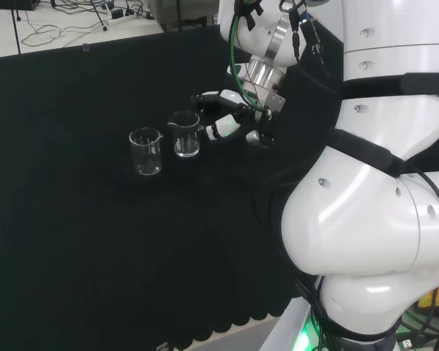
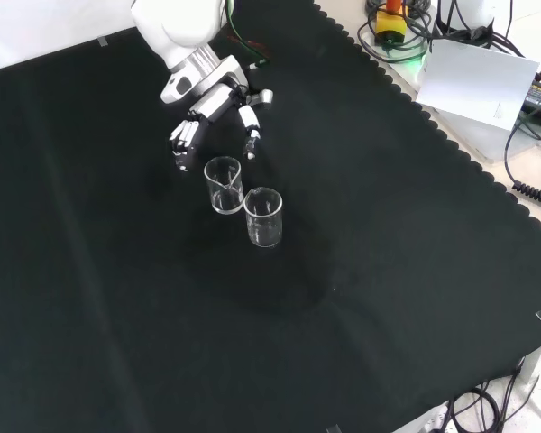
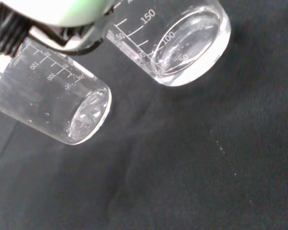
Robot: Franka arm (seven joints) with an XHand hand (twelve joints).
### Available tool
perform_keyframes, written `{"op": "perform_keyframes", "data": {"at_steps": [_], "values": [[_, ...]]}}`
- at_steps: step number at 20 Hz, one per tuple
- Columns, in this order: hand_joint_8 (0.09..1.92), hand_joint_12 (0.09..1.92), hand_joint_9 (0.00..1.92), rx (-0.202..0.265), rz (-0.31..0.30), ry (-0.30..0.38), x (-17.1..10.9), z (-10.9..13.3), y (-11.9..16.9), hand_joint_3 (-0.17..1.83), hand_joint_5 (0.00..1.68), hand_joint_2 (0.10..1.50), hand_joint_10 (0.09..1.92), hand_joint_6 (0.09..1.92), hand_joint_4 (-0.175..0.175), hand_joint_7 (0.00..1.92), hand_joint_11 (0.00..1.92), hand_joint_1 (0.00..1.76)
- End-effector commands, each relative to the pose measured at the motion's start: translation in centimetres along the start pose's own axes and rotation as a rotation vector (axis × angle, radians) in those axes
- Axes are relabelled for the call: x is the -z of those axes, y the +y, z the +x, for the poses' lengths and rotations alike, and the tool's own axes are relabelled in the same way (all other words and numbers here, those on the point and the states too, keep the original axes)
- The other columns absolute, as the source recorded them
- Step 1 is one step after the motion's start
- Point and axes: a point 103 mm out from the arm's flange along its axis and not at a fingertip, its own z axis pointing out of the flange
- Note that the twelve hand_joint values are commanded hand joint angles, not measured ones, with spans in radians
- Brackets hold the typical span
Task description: Pick up the beaker on the right.
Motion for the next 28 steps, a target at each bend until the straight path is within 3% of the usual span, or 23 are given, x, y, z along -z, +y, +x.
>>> {"op": "perform_keyframes", "data": {"at_steps": [1,8,28], "values": [[0.59,1.39,0.35,0.036,-0.001,0.051,-0.6,0.0,0.3,0.63,0.36,0.48,0.62,0.09,-0.008,0.21,0.0,0.83],[0.59,1.39,0.35,0.072,-0.008,0.078,-1.3,0.4,0.8,0.62,0.36,0.49,0.61,0.09,-0.008,0.2,0.0,0.82],[0.58,1.38,0.32,0.081,-0.044,0.114,-2.9,0.0,2.6,0.57,0.38,0.51,0.61,0.09,-0.012,0.19,0.0,0.81]]}}
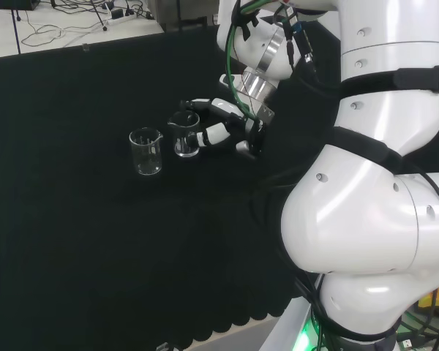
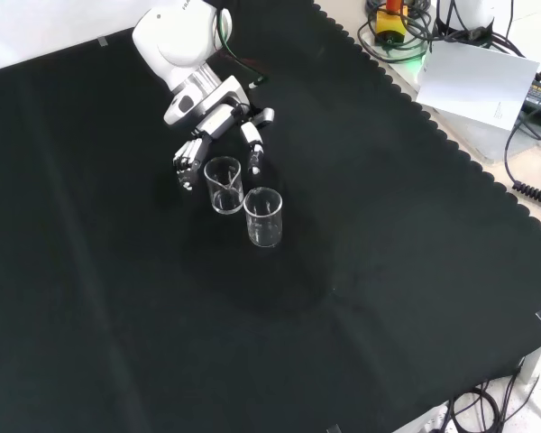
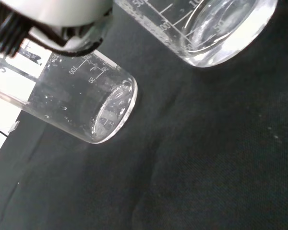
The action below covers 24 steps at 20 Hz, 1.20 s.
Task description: Pick up the beaker on the right.
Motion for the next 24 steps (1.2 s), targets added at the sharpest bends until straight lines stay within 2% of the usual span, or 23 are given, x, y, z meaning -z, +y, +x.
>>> {"op": "perform_keyframes", "data": {"at_steps": [1,7,14,20,24], "values": [[0.59,1.38,0.32,0.002,-0.024,0.017,0.25,-0.45,0.59,0.57,0.38,0.51,0.61,0.09,-0.012,0.19,0.0,0.81],[0.59,1.38,0.34,-0.001,-0.05,0.04,0.23,-0.6,1.16,0.56,0.41,0.52,0.61,0.09,-0.014,0.2,0.0,0.83],[0.6,1.38,0.35,0.036,-0.024,0.072,-0.1,-0.5,1.38,0.56,0.42,0.52,0.61,0.09,-0.015,0.22,0.0,0.83],[0.6,1.38,0.36,0.055,-0.017,0.075,-0.36,-0.15,1.31,0.56,0.43,0.52,0.61,0.09,-0.016,0.23,0.0,0.84],[0.6,1.38,0.36,0.05,-0.039,0.065,-0.48,-0.03,1.16,0.56,0.43,0.52,0.61,0.09,-0.015,0.23,0.0,0.84]]}}
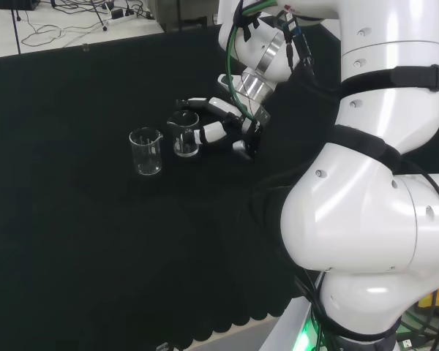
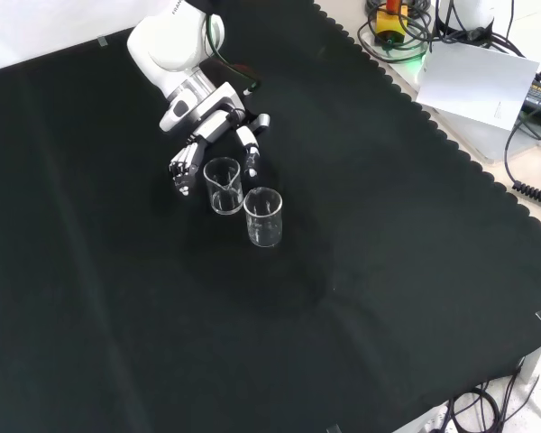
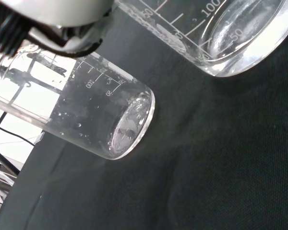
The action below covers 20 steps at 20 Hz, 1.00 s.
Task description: Pick up the beaker on the right.
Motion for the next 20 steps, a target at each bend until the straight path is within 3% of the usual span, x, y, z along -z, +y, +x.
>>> {"op": "perform_keyframes", "data": {"at_steps": [1,20], "values": [[0.6,1.38,0.36,-0.003,-0.026,-0.013,-0.14,0.2,-0.15,0.56,0.43,0.52,0.61,0.09,-0.015,0.23,0.0,0.84],[0.59,1.36,0.36,-0.026,-0.079,-0.03,-0.88,-0.25,0.2,0.56,0.46,0.53,0.6,0.09,-0.016,0.24,0.0,0.86]]}}
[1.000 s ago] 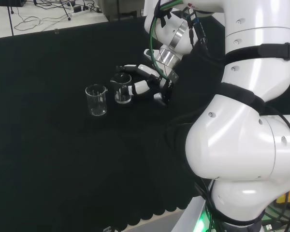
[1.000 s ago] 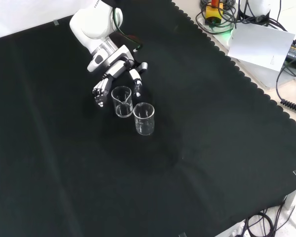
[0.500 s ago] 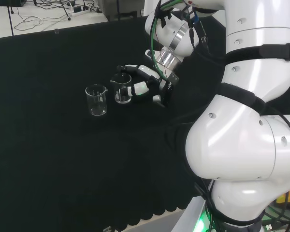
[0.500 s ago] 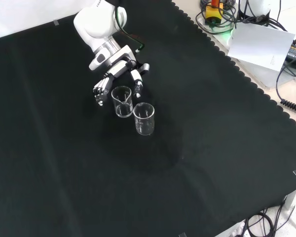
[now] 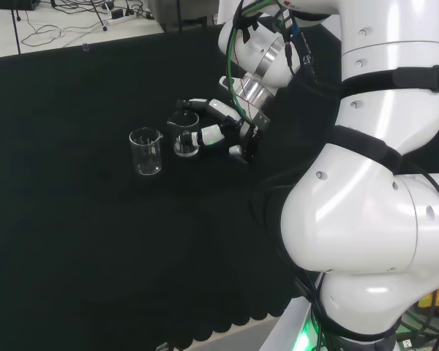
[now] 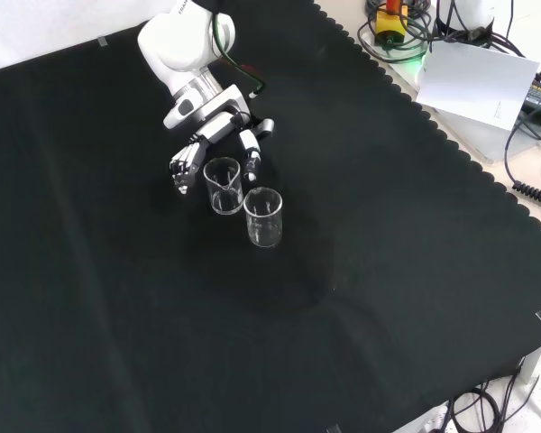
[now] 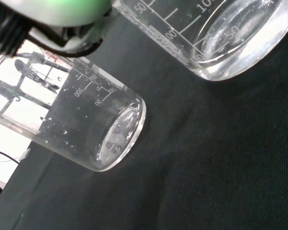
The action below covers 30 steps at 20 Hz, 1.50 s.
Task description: Pick up the beaker on the right.
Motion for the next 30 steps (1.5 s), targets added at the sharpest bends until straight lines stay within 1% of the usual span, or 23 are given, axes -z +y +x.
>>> {"op": "perform_keyframes", "data": {"at_steps": [1,7,12,18,21,24,25,27,28,30], "values": [[0.59,1.36,0.36,-0.005,-0.003,0.002,-0.3,-0.2,0.1,0.56,0.46,0.53,0.6,0.09,-0.016,0.24,0.0,0.86],[0.59,1.36,0.37,0.005,0.007,0.002,-0.6,0.1,0.5,0.56,0.47,0.53,0.6,0.09,-0.017,0.24,0.0,0.87],[0.59,1.36,0.37,0.004,0.009,-0.006,-0.9,0.3,0.6,0.56,0.48,0.53,0.6,0.09,-0.017,0.25,0.0,0.87],[0.59,1.36,0.37,-0.006,-0.005,0.001,-1.1,0.0,1.0,0.56,0.49,0.54,0.6,0.09,-0.018,0.26,0.0,0.87],[0.6,1.36,0.38,-0.007,-0.018,0.006,-1.1,0.1,1.1,0.56,0.52,0.54,0.6,0.09,-0.017,0.27,0.0,0.88],[0.61,1.38,0.42,-0.011,-0.029,0.008,-1.2,0.2,1.3,0.56,0.59,0.56,0.6,0.09,-0.016,0.31,0.01,0.9],[0.6,1.38,0.44,-0.013,-0.031,0.011,-1.3,0.2,1.3,0.56,0.64,0.57,0.59,0.17,-0.015,0.34,0.02,0.92],[0.59,1.36,0.5,-0.021,-0.036,0.032,-1.4,0.1,1.5,0.55,0.73,0.59,0.56,0.51,-0.011,0.4,0.07,0.95],[0.59,1.35,0.53,-0.025,-0.038,0.041,-1.5,0.1,1.5,0.56,0.76,0.6,0.55,0.65,-0.011,0.43,0.1,0.99],[0.61,1.32,0.6,-0.034,-0.047,0.047,-1.6,0.1,1.7,0.6,0.82,0.61,0.55,0.81,-0.019,0.5,0.19,1.09]]}}
